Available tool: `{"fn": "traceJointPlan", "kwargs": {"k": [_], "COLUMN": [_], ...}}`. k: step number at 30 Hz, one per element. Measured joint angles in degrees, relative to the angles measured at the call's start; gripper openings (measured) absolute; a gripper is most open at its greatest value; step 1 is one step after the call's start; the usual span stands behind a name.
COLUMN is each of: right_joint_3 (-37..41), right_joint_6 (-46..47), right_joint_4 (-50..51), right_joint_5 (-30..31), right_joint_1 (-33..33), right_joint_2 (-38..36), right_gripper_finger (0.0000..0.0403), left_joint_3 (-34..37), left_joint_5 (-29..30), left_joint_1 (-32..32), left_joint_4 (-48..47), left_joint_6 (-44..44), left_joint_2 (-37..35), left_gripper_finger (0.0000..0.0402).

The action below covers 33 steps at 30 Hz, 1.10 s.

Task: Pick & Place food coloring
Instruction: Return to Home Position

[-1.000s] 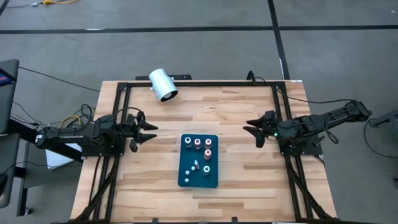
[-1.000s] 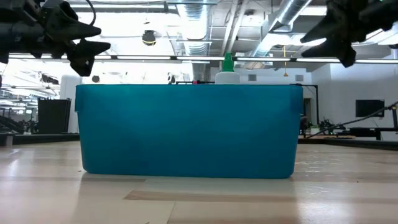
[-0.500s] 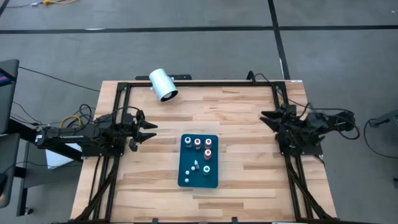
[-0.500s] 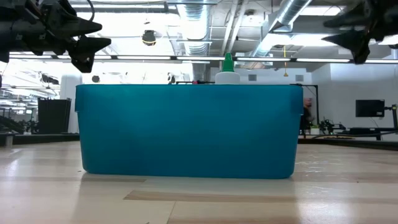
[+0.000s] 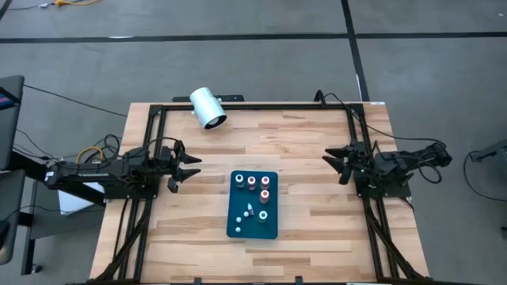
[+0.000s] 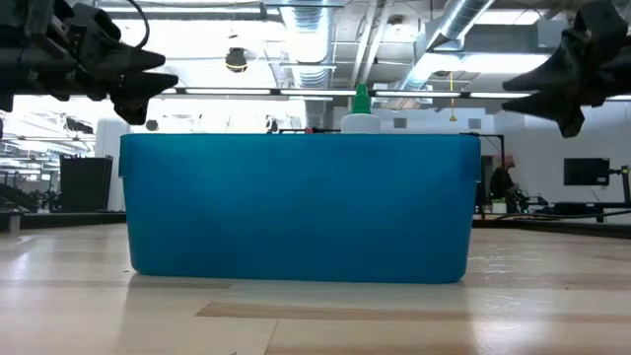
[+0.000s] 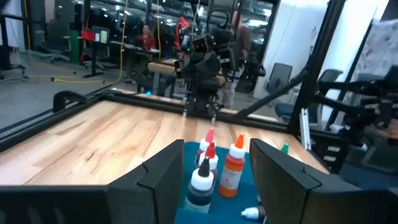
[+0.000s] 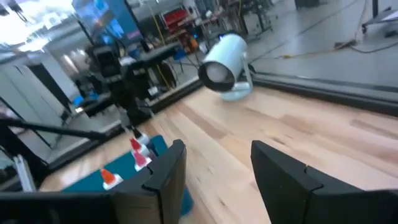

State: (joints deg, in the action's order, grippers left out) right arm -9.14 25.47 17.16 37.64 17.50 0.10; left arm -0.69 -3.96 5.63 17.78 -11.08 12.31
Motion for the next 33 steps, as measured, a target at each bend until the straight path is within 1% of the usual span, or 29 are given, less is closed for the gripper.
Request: {"fn": "traceJointPlan", "kwargs": {"k": [4, 7, 11, 17, 25, 33], "right_joint_3": [0.19, 0.19, 0.19, 0.19, 0.17, 0.15], "right_joint_6": [-0.79, -3.16, -2.45, -1.37, -1.46, -1.48], "right_joint_4": [0.73, 1.69, 3.39, 3.84, 3.81, 3.81], "right_joint_5": [0.86, 2.56, 5.18, 4.48, 4.29, 4.29], "right_joint_1": [0.00, 0.00, -0.01, 0.00, 0.00, 0.00], "right_joint_2": [0.07, 0.09, 0.09, 0.09, 0.09, 0.09], "right_gripper_finger": [0.0169, 0.0169, 0.0171, 0.0170, 0.0171, 0.0168], "left_joint_3": [0.02, 0.04, 0.04, 0.07, 0.11, 0.04], "left_joint_5": [0.24, 0.25, 0.28, 0.28, 0.40, 3.19], "left_joint_1": [0.00, 0.00, 0.00, 0.00, -0.02, 0.00], "left_joint_4": [0.30, 0.29, 0.05, -4.10, -15.40, -15.67], "left_joint_6": [0.65, -0.24, -3.05, -4.56, -4.67, -4.65], "left_joint_2": [0.03, 0.03, 0.03, 0.03, 0.05, 0.69], "left_gripper_finger": [0.0174, 0.0174, 0.0174, 0.0174, 0.0174, 0.0174]}}
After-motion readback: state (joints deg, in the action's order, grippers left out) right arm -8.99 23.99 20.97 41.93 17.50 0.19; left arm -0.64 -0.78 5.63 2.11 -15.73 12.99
